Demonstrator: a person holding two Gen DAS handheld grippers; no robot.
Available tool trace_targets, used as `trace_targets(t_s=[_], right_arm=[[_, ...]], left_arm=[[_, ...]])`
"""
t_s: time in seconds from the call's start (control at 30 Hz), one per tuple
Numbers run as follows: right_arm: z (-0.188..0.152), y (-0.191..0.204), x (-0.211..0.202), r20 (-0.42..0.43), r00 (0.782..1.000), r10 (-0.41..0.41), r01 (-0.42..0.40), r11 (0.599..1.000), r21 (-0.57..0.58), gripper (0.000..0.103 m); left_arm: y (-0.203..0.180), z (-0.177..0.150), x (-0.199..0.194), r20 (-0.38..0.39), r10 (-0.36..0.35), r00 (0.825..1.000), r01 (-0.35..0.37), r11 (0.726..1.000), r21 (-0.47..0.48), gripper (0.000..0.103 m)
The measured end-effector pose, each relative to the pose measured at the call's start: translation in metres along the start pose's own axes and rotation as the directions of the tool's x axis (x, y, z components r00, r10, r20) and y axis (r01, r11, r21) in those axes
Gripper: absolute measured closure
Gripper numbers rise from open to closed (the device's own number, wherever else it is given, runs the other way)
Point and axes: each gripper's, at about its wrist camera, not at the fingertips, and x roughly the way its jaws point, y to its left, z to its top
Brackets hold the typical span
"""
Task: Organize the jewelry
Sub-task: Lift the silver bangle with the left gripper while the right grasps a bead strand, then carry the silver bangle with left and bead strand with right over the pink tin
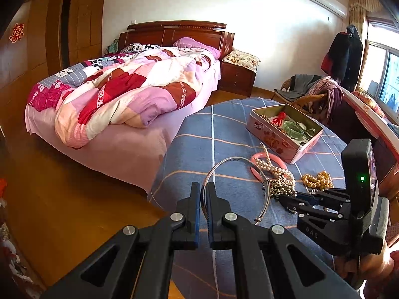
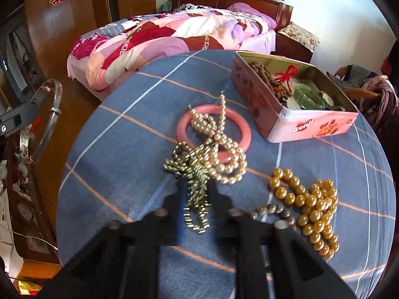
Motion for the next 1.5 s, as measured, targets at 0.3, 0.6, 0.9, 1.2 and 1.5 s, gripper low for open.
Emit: trace_targets(t_s=[0.3, 0.6, 0.9, 1.2, 1.5], right_arm=[[-0.006, -0.047, -0.046, 0.126, 0.992, 0.023, -0.039, 0.991, 0.128, 0.090], [-0.005, -0.099, -0.095, 0.269, 0.955, -0.125, 0.060, 0.969, 0.238, 0.090], [-0.003, -0.127, -0.097, 0.270, 0.928, -0.257, 0.189, 0.949, 0.254, 0.090], [0.009, -0.147, -0.092, 0.284, 0.893, -0.349, 0.291, 0.930, 0.226, 0.090], [0.052, -0.161, -0.085, 0.359, 0.869, -0.341, 0.266, 0.933, 0.243, 0.090]], left_arm=[[-0.009, 0.001, 0.007, -0.013, -0.011, 1.000, 0.011, 1.000, 0.007, 0.100], [-0.024, 0.005, 0.015, -0.017, -0.047, 0.999, 0.047, 0.999, 0.017, 0.100], [-0.046, 0.019, 0.028, -0.016, -0.073, 0.997, 0.073, 0.995, 0.060, 0.100], [-0.075, 0.038, 0.052, -0.014, -0.116, 0.993, 0.117, 0.989, 0.092, 0.100], [-0.114, 0.073, 0.084, 0.014, -0.166, 0.986, 0.163, 0.980, 0.115, 0.100]])
